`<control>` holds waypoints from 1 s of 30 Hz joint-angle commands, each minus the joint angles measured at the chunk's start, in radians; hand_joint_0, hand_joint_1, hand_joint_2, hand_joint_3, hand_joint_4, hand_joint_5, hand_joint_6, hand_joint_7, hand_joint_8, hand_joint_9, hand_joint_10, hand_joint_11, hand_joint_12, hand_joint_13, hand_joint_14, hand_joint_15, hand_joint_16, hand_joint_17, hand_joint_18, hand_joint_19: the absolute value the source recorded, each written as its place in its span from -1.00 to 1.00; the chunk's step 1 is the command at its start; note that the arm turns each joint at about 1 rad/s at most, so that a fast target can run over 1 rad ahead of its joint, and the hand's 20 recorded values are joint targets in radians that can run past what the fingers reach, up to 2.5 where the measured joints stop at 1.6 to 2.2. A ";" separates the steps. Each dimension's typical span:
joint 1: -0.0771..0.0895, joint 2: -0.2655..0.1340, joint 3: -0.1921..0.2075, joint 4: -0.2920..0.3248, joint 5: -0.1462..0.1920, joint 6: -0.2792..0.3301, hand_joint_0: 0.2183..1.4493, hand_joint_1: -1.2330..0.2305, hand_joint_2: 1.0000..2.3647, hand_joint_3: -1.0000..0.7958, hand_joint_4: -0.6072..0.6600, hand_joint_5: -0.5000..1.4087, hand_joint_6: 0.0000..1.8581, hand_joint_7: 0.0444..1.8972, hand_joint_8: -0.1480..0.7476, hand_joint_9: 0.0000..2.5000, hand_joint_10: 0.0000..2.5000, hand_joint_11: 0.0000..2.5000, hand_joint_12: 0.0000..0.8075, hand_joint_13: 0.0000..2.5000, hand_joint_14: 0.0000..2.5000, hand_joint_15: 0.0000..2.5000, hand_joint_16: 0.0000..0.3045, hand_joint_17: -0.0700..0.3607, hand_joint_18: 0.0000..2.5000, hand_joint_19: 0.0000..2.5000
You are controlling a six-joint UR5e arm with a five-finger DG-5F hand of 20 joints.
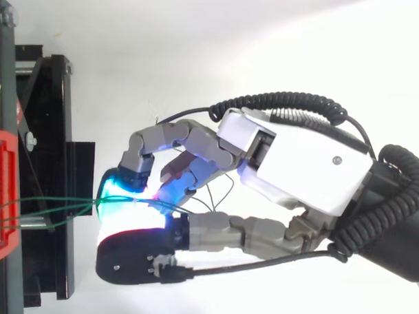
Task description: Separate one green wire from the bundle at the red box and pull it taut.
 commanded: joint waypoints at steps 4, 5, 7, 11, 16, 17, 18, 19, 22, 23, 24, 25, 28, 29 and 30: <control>-0.010 -0.001 0.001 -0.008 -0.003 0.021 -0.56 0.19 -1.00 -0.44 0.28 -0.61 -0.31 0.17 0.01 -0.12 -0.99 -0.50 0.01 -0.22 -0.99 -0.60 -0.60 -0.04 -0.44 -0.57; -0.012 -0.001 0.001 -0.008 -0.003 0.021 -0.55 0.20 -1.00 -0.44 0.28 -0.60 -0.33 0.21 0.02 -0.12 -0.99 -0.49 0.01 -0.22 -0.98 -0.61 -0.60 -0.04 -0.44 -0.57; -0.016 -0.001 -0.001 -0.008 -0.003 0.022 -0.55 0.20 -1.00 -0.44 0.27 -0.60 -0.35 0.24 0.02 -0.12 -0.98 -0.50 0.02 -0.22 -0.99 -0.60 -0.60 -0.04 -0.44 -0.58; -0.029 -0.001 -0.036 -0.005 -0.004 0.027 -0.55 0.20 -1.00 -0.44 0.28 -0.59 -0.41 0.31 0.02 -0.12 -0.99 -0.50 0.01 -0.22 -0.99 -0.60 -0.60 -0.04 -0.44 -0.57; -0.032 -0.001 -0.061 0.020 -0.006 0.062 -0.54 0.18 -1.00 -0.44 0.28 -0.59 -0.43 0.34 0.02 -0.12 -0.99 -0.51 0.01 -0.22 -0.99 -0.60 -0.61 -0.05 -0.44 -0.57; -0.032 -0.001 -0.061 0.021 -0.006 0.065 -0.54 0.17 -1.00 -0.44 0.28 -0.58 -0.43 0.33 0.02 -0.12 -0.98 -0.51 0.01 -0.22 -0.98 -0.61 -0.61 -0.05 -0.44 -0.57; -0.032 -0.001 -0.061 0.020 -0.006 0.065 -0.54 0.16 -1.00 -0.44 0.28 -0.58 -0.43 0.34 0.02 -0.12 -0.99 -0.50 0.01 -0.22 -0.99 -0.60 -0.61 -0.05 -0.44 -0.57; -0.033 -0.001 -0.061 0.020 -0.007 0.067 -0.54 0.14 -1.00 -0.44 0.28 -0.58 -0.43 0.34 0.02 -0.12 -0.98 -0.50 0.01 -0.22 -0.98 -0.61 -0.61 -0.05 -0.44 -0.57; -0.038 -0.001 -0.061 0.020 -0.007 0.071 -0.50 0.06 -1.00 -0.40 0.26 -0.58 -0.43 0.36 0.00 -0.12 -0.98 -0.50 -0.01 -0.22 -0.98 -0.60 -0.62 -0.07 -0.45 -0.57; -0.038 -0.001 -0.061 0.020 -0.007 0.071 -0.49 0.02 -0.99 -0.37 0.24 -0.58 -0.41 0.34 -0.01 -0.12 -0.98 -0.50 -0.02 -0.23 -0.99 -0.60 -0.62 -0.08 -0.46 -0.57; -0.039 -0.001 -0.061 0.018 -0.007 0.071 -0.48 -0.01 -0.99 -0.36 0.24 -0.59 -0.39 0.32 -0.01 -0.12 -0.98 -0.50 -0.03 -0.23 -0.98 -0.60 -0.63 -0.08 -0.46 -0.57; -0.039 -0.001 -0.061 0.020 -0.007 0.073 -0.47 -0.03 -0.99 -0.35 0.25 -0.59 -0.39 0.33 -0.02 -0.13 -0.98 -0.49 -0.04 -0.23 -0.99 -0.60 -0.63 -0.08 -0.46 -0.57; -0.039 -0.001 -0.061 0.018 -0.007 0.077 -0.47 -0.07 -0.99 -0.35 0.24 -0.59 -0.38 0.31 -0.02 -0.13 -0.98 -0.49 -0.04 -0.23 -0.98 -0.59 -0.63 -0.09 -0.47 -0.57; -0.035 -0.001 -0.061 0.018 -0.007 0.077 -0.46 -0.07 -0.99 -0.35 0.24 -0.59 -0.37 0.29 -0.01 -0.13 -0.98 -0.49 -0.04 -0.23 -0.98 -0.59 -0.63 -0.09 -0.47 -0.57; -0.035 -0.001 -0.061 0.018 -0.007 0.077 -0.47 -0.08 -0.99 -0.35 0.24 -0.59 -0.37 0.29 -0.02 -0.13 -0.98 -0.49 -0.04 -0.23 -0.98 -0.59 -0.63 -0.09 -0.47 -0.57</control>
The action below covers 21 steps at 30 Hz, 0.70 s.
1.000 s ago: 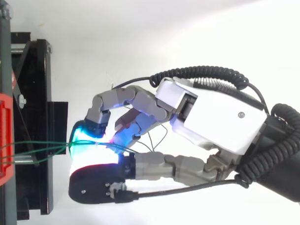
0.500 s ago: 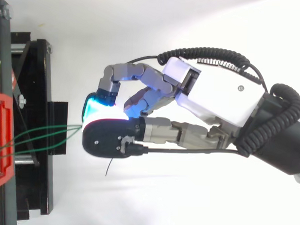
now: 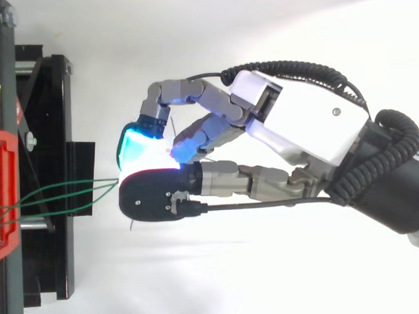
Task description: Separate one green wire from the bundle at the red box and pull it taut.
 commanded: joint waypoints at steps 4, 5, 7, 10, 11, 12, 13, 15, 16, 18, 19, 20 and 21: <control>0.010 0.000 0.000 0.002 0.003 -0.004 -0.47 -0.07 -0.99 -0.35 0.25 -0.59 -0.37 0.29 -0.01 -0.13 -0.98 -0.50 -0.04 -0.22 -0.98 -0.59 -0.63 -0.09 -0.46 -0.57; 0.013 0.000 0.000 0.002 0.000 -0.007 -0.47 -0.07 -0.99 -0.36 0.25 -0.59 -0.37 0.28 -0.02 -0.13 -0.98 -0.49 -0.06 -0.20 -0.98 -0.58 -0.63 -0.09 -0.46 -0.57; 0.016 -0.002 0.000 0.010 0.000 -0.017 -0.47 -0.07 -0.99 -0.36 0.26 -0.59 -0.37 0.28 -0.02 -0.12 -0.98 -0.49 -0.05 -0.14 -0.98 -0.52 -0.63 -0.09 -0.46 -0.56; 0.018 -0.003 0.000 0.032 0.000 -0.029 -0.48 -0.08 -0.99 -0.37 0.26 -0.59 -0.37 0.28 -0.02 -0.07 -0.98 -0.40 -0.04 -0.07 -0.98 -0.40 -0.63 -0.09 -0.44 -0.56; 0.020 -0.005 -0.002 0.064 0.000 -0.046 -0.48 -0.08 -0.99 -0.38 0.25 -0.60 -0.36 0.28 -0.02 -0.06 -0.98 -0.36 -0.04 -0.04 -0.98 -0.36 -0.63 -0.09 -0.44 -0.55; 0.021 -0.005 -0.005 0.088 0.000 -0.061 -0.49 -0.08 -0.99 -0.39 0.26 -0.60 -0.36 0.28 -0.02 -0.05 -0.98 -0.34 -0.04 -0.02 -0.98 -0.32 -0.63 -0.08 -0.44 -0.55; 0.023 -0.006 -0.014 0.110 0.000 -0.073 -0.49 -0.08 -0.99 -0.40 0.26 -0.60 -0.36 0.27 -0.02 -0.05 -0.98 -0.34 -0.04 -0.02 -0.98 -0.31 -0.63 -0.08 -0.44 -0.55; 0.026 -0.006 -0.058 0.203 0.000 -0.089 -0.50 -0.10 -1.00 -0.41 0.27 -0.60 -0.35 0.25 -0.02 -0.05 -0.98 -0.31 -0.03 0.01 -0.98 -0.26 -0.62 -0.08 -0.43 -0.55; 0.027 -0.005 -0.077 0.259 0.000 -0.092 -0.50 -0.10 -1.00 -0.42 0.28 -0.61 -0.35 0.25 -0.03 -0.04 -0.98 -0.29 -0.03 0.01 -0.98 -0.24 -0.62 -0.07 -0.43 -0.54; 0.029 -0.006 -0.095 0.300 0.000 -0.092 -0.51 -0.10 -1.00 -0.43 0.27 -0.61 -0.35 0.24 -0.02 -0.03 -0.98 -0.25 -0.02 0.03 -0.98 -0.20 -0.62 -0.07 -0.43 -0.54; 0.030 -0.005 -0.106 0.352 0.002 -0.089 -0.51 -0.10 -1.00 -0.44 0.27 -0.61 -0.34 0.24 -0.02 -0.02 -0.98 -0.22 -0.02 0.03 -0.98 -0.19 -0.62 -0.07 -0.43 -0.54; 0.030 -0.005 -0.106 0.357 0.002 -0.089 -0.51 -0.11 -1.00 -0.44 0.28 -0.61 -0.34 0.23 -0.03 -0.02 -0.98 -0.18 -0.02 0.04 -0.98 -0.17 -0.62 -0.07 -0.43 -0.53; 0.030 -0.005 -0.106 0.355 0.002 -0.089 -0.51 -0.11 -1.00 -0.44 0.29 -0.61 -0.33 0.22 -0.02 -0.02 -0.98 -0.13 -0.03 0.05 -0.98 -0.13 -0.62 -0.07 -0.42 -0.53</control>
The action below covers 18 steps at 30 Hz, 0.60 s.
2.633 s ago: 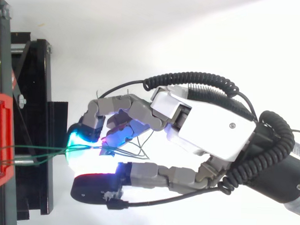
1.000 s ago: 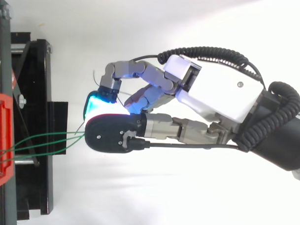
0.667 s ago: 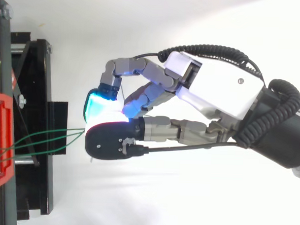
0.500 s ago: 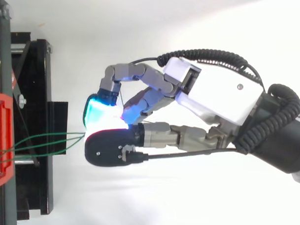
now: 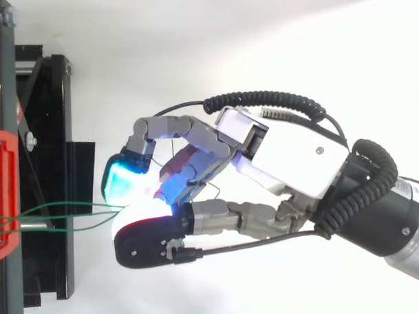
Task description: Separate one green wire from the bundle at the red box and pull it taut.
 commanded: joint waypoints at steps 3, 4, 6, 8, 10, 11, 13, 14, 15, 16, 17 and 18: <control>0.002 0.000 -0.016 0.095 -0.001 0.005 -0.52 -0.12 -1.00 -0.44 0.29 -0.62 -0.33 0.19 -0.02 -0.02 -0.98 -0.05 -0.04 0.06 -0.98 -0.06 -0.62 -0.07 -0.42 -0.52; 0.002 0.000 -0.014 0.093 -0.001 0.008 -0.52 -0.12 -1.00 -0.44 0.30 -0.62 -0.33 0.19 -0.03 -0.01 -0.98 0.00 -0.05 0.07 -0.98 -0.03 -0.62 -0.07 -0.42 -0.51; 0.002 0.000 -0.014 0.093 -0.001 0.012 -0.52 -0.13 -1.00 -0.44 0.29 -0.62 -0.32 0.19 -0.04 -0.01 -0.98 0.02 -0.05 0.08 -0.98 0.00 -0.62 -0.07 -0.42 -0.51; 0.003 0.000 -0.014 0.095 -0.001 0.012 -0.52 -0.13 -1.00 -0.44 0.29 -0.62 -0.32 0.18 -0.04 -0.01 -0.98 0.02 -0.06 0.09 -0.98 0.02 -0.62 -0.07 -0.42 -0.50; 0.003 0.000 -0.014 0.092 -0.001 0.012 -0.52 -0.12 -1.00 -0.44 0.29 -0.62 -0.32 0.18 -0.04 -0.01 -0.99 0.03 -0.08 0.10 -0.98 0.05 -0.62 -0.07 -0.41 -0.49; 0.005 0.000 -0.014 0.092 -0.001 0.012 -0.52 -0.10 -1.00 -0.44 0.29 -0.62 -0.32 0.17 -0.03 -0.01 -0.99 0.03 -0.07 0.12 -0.99 0.07 -0.62 -0.07 -0.41 -0.48; 0.006 0.000 -0.014 0.092 0.001 0.014 -0.53 -0.06 -1.00 -0.44 0.29 -0.62 -0.32 0.17 -0.04 -0.01 -0.99 0.05 -0.10 0.14 -0.99 0.11 -0.61 -0.06 -0.39 -0.47; 0.006 0.000 -0.014 0.092 0.001 0.014 -0.53 -0.05 -1.00 -0.44 0.29 -0.62 -0.32 0.17 -0.04 0.00 -0.99 0.04 -0.09 0.14 -0.99 0.12 -0.61 -0.06 -0.39 -0.46; 0.006 0.000 -0.014 0.092 0.001 0.015 -0.53 -0.04 -1.00 -0.44 0.29 -0.63 -0.32 0.17 -0.04 0.00 -0.99 0.04 -0.09 0.15 -0.99 0.12 -0.61 -0.06 -0.38 -0.46; 0.006 0.000 -0.014 0.092 0.001 0.017 -0.53 -0.04 -1.00 -0.44 0.29 -0.63 -0.32 0.16 -0.04 0.00 -0.99 0.04 -0.08 0.15 -0.99 0.12 -0.61 -0.06 -0.38 -0.46; 0.006 0.000 -0.014 0.092 0.001 0.017 -0.53 -0.03 -1.00 -0.44 0.29 -0.63 -0.32 0.17 -0.03 -0.01 -0.99 0.03 -0.09 0.15 -0.99 0.12 -0.61 -0.06 -0.38 -0.46; 0.009 0.000 -0.014 0.092 0.002 0.018 -0.53 -0.03 -1.00 -0.44 0.29 -0.63 -0.32 0.16 -0.04 -0.01 -0.99 0.04 -0.09 0.15 -0.99 0.13 -0.61 -0.05 -0.38 -0.47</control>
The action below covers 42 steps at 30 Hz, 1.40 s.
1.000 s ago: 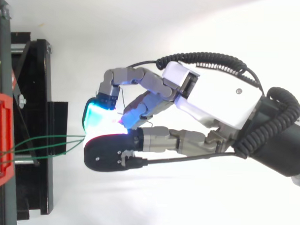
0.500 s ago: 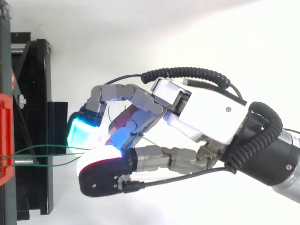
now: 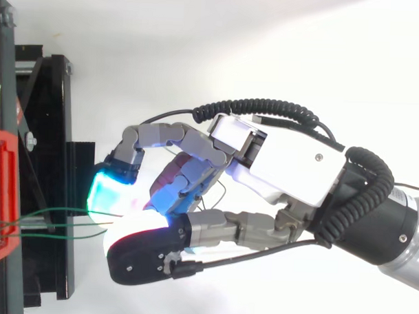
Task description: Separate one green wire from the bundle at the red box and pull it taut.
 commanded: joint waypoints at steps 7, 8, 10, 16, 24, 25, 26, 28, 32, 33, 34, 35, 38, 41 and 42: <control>0.006 0.000 0.000 -0.063 0.000 0.034 -0.53 -0.02 -1.00 -0.44 0.29 -0.63 -0.32 0.15 -0.03 -0.02 -0.99 0.03 -0.07 0.15 -0.99 0.12 -0.61 -0.05 -0.38 -0.46; 0.006 0.002 0.000 -0.081 -0.001 0.044 -0.53 -0.02 -1.00 -0.44 0.30 -0.63 -0.32 0.16 -0.03 -0.02 -0.99 0.02 -0.09 0.15 -0.99 0.13 -0.61 -0.05 -0.38 -0.46; 0.006 0.002 0.000 -0.143 -0.006 0.083 -0.53 -0.02 -1.00 -0.44 0.30 -0.63 -0.32 0.16 -0.03 -0.02 -0.99 0.02 -0.10 0.15 -0.99 0.13 -0.61 -0.05 -0.38 -0.46; 0.005 0.006 0.000 -0.218 -0.064 0.123 -0.53 -0.03 -1.00 -0.44 0.29 -0.63 -0.32 0.17 -0.03 -0.03 -0.99 0.00 -0.09 0.15 -0.99 0.13 -0.61 -0.05 -0.38 -0.45; 0.006 0.040 0.000 -0.249 -0.061 0.121 -0.47 -0.07 -0.99 -0.37 0.27 -0.64 -0.25 0.10 -0.05 -0.04 -0.98 0.01 -0.15 0.14 -0.99 0.13 -0.62 -0.08 -0.40 -0.45; 0.006 0.041 0.000 -0.253 -0.061 0.121 -0.45 -0.08 -0.99 -0.35 0.26 -0.64 -0.21 0.05 -0.05 -0.04 -0.99 0.02 -0.16 0.14 -0.99 0.13 -0.63 -0.08 -0.40 -0.45; 0.006 0.051 0.000 -0.262 -0.060 0.121 -0.44 -0.10 -0.99 -0.33 0.26 -0.65 -0.19 0.04 -0.07 -0.04 -0.99 0.02 -0.16 0.14 -0.99 0.13 -0.63 -0.08 -0.41 -0.45; 0.008 0.060 0.000 -0.279 -0.058 0.120 -0.42 -0.11 -0.98 -0.31 0.25 -0.65 -0.16 0.02 -0.07 -0.04 -0.99 0.01 -0.16 0.14 -0.99 0.13 -0.63 -0.09 -0.41 -0.44; 0.015 0.061 0.000 -0.287 -0.054 0.123 -0.40 -0.13 -0.98 -0.28 0.25 -0.66 -0.14 0.01 -0.07 -0.03 -0.98 0.02 -0.16 0.13 -0.99 0.14 -0.63 -0.09 -0.41 -0.44; 0.015 0.061 0.000 -0.287 -0.054 0.123 -0.39 -0.14 -0.98 -0.26 0.25 -0.66 -0.13 0.01 -0.07 -0.03 -0.98 0.02 -0.16 0.14 -0.99 0.13 -0.64 -0.10 -0.41 -0.44; 0.015 0.061 0.000 -0.287 -0.055 0.123 -0.39 -0.14 -0.98 -0.25 0.24 -0.66 -0.13 0.01 -0.07 -0.03 -0.98 0.01 -0.17 0.13 -0.99 0.14 -0.64 -0.10 -0.41 -0.45; 0.015 0.061 0.000 -0.287 -0.055 0.123 -0.39 -0.14 -0.98 -0.24 0.24 -0.66 -0.12 0.01 -0.08 -0.03 -0.98 0.02 -0.17 0.13 -0.99 0.14 -0.64 -0.10 -0.41 -0.45; 0.015 0.061 0.000 -0.287 -0.057 0.124 -0.38 -0.14 -0.97 -0.19 0.21 -0.67 -0.10 0.00 -0.07 -0.03 -0.99 0.03 -0.18 0.13 -0.99 0.14 -0.64 -0.10 -0.41 -0.45; 0.017 0.077 0.000 -0.288 -0.057 0.120 -0.37 -0.17 -0.97 -0.10 0.20 -0.67 -0.08 0.05 -0.07 -0.04 -0.98 0.03 -0.18 0.13 -0.99 0.14 -0.64 -0.10 -0.41 -0.45; 0.017 0.078 0.000 -0.290 -0.057 0.118 -0.37 -0.17 -0.97 -0.09 0.21 -0.67 -0.07 0.03 -0.08 -0.04 -0.99 0.03 -0.19 0.13 -0.99 0.14 -0.64 -0.10 -0.41 -0.45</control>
